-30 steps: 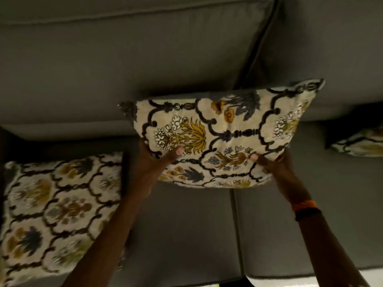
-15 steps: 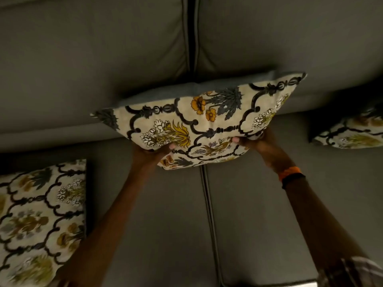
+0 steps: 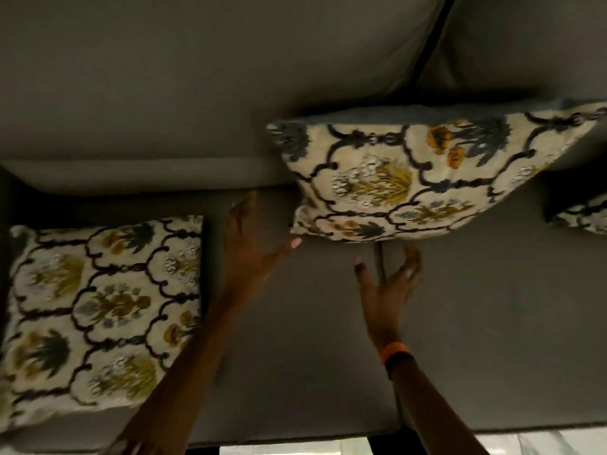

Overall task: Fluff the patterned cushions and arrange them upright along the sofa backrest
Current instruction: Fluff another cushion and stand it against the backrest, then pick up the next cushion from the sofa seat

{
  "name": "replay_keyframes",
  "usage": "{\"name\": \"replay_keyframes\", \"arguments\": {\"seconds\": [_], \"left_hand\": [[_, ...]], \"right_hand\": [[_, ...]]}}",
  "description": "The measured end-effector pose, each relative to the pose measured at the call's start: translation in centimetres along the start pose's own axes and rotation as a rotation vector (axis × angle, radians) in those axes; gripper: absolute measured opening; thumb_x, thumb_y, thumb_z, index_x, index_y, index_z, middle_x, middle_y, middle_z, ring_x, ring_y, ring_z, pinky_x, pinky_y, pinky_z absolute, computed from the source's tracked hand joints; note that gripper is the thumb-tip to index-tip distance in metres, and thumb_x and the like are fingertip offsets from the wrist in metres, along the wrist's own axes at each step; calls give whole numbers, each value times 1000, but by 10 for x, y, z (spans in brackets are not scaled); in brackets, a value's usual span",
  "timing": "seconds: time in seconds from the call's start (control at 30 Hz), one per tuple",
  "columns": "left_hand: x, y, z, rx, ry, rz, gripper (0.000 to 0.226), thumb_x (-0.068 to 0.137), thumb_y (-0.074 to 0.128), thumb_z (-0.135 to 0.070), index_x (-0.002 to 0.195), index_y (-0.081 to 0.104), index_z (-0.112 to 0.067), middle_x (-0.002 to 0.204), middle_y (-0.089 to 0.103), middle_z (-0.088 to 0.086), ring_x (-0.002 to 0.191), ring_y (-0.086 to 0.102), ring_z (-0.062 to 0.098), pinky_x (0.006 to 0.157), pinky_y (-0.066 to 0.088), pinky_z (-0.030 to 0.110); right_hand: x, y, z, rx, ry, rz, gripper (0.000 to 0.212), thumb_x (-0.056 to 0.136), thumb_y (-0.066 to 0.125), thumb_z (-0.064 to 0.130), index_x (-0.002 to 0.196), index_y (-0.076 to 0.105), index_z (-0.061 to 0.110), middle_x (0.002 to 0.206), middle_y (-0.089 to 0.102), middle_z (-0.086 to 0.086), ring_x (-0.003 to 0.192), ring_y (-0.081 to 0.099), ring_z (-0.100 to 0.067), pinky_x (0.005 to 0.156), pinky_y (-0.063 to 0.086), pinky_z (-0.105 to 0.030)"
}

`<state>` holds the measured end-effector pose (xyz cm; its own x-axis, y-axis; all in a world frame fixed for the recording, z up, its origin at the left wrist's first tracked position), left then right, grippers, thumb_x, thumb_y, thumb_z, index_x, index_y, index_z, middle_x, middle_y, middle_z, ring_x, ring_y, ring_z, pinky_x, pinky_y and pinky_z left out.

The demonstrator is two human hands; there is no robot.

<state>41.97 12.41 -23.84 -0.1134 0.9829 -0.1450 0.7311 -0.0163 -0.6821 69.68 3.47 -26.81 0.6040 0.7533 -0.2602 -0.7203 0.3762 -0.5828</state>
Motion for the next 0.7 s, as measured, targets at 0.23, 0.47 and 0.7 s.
{"name": "replay_keyframes", "arguments": {"seconds": [0.23,0.47,0.7], "left_hand": [[-47,-177,193,455,-211,-46,90,89,65,-55,158,23,-15,166,18,24,154,9,46,123,12,67],[-78,-267,384,-165,-773,62,132,63,82,-69,160,1,-29,165,23,16,148,31,42,119,32,61],[-59,-281,369,-492,-568,-68,128,46,92,-61,152,30,-27,154,47,5,140,47,25,116,43,51]], "right_hand": [[-173,212,48,-42,53,517,99,88,81,45,165,24,24,168,31,-7,153,34,-27,123,36,-43],[-251,305,71,74,189,482,93,82,87,39,159,40,17,157,53,-13,137,56,-22,120,42,-44],[-257,281,127,231,64,524,65,82,87,10,141,63,23,120,80,7,108,78,-11,87,65,-31]]}}
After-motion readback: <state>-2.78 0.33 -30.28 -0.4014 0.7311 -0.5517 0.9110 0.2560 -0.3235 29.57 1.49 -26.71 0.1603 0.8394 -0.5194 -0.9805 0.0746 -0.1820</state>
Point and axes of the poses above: each hand's wrist, its own x-axis towards the middle knuckle, its own y-axis out of the palm, z = x × y, the point moved 8 cm from there along x, towards the middle knuckle
